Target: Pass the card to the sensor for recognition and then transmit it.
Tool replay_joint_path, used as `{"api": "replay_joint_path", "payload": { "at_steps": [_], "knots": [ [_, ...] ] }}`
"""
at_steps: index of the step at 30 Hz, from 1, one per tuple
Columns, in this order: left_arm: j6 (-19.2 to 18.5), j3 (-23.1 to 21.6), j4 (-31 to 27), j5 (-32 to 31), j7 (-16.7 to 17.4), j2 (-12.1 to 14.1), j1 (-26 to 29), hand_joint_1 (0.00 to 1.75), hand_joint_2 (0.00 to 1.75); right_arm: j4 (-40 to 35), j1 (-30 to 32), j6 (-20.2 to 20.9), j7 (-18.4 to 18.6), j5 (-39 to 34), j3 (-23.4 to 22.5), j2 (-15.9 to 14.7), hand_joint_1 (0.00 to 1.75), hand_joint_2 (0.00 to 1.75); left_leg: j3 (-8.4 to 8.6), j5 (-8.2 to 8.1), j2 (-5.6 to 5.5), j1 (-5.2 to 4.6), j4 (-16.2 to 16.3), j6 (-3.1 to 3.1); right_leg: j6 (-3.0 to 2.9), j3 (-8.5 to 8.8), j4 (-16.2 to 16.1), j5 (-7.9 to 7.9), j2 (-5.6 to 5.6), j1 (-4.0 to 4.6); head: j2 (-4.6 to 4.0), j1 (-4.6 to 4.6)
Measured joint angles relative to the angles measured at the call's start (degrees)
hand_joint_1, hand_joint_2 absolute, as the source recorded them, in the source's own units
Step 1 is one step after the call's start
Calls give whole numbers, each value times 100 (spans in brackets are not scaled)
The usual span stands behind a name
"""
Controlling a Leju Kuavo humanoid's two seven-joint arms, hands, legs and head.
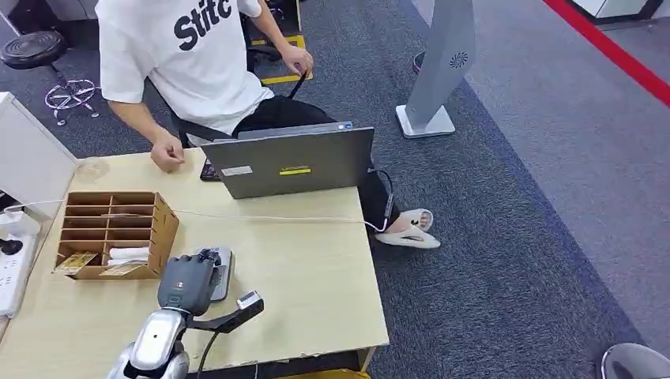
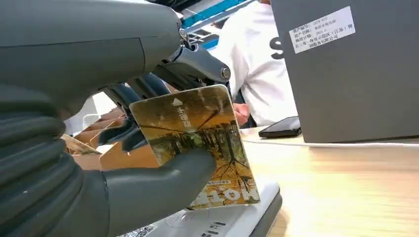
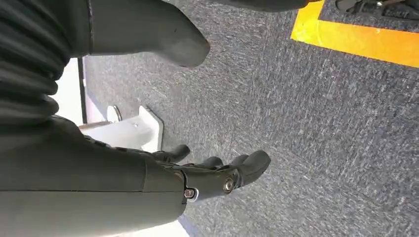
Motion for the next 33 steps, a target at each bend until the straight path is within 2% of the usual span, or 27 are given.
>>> {"api": "replay_joint_path", "payload": {
  "at_steps": [8,11,15,19,22,28,33],
  "knots": [
    [208,7,0,-7,127,107,-172,175,175,2,5,-162,-107,35,0,0,0,175,0,3,0,1,0,2,3,-2,0,4,0,0,0,0],
    [216,7,-198,-9,133,194,-311,175,175,0,5,-186,-114,26,0,0,0,175,-2,3,-1,1,0,2,3,-2,1,4,-1,0,0,0],
    [214,4,-540,-9,304,346,-569,175,175,0,7,-192,-114,37,0,0,0,175,-2,3,-1,1,0,2,4,-2,2,4,0,1,0,2],
    [214,-300,-721,-9,949,720,-1057,175,175,0,8,-186,-111,109,0,0,0,175,-1,8,-1,2,1,3,2,-3,2,6,0,1,0,0],
    [190,-568,-726,-11,1191,1005,-1498,175,175,0,7,-184,-107,140,0,0,0,175,-1,13,-1,2,1,1,2,-4,4,7,-1,1,0,0],
    [107,-864,-677,-9,1392,1412,-2340,175,175,0,8,-181,-118,173,0,0,0,175,-3,14,2,2,1,0,2,-4,5,9,3,2,0,0],
    [192,-935,-508,-11,1292,1619,-2826,175,175,0,6,-181,-151,184,0,0,0,175,-2,14,3,1,0,0,2,-3,5,10,4,1,0,-2]
  ]
}}
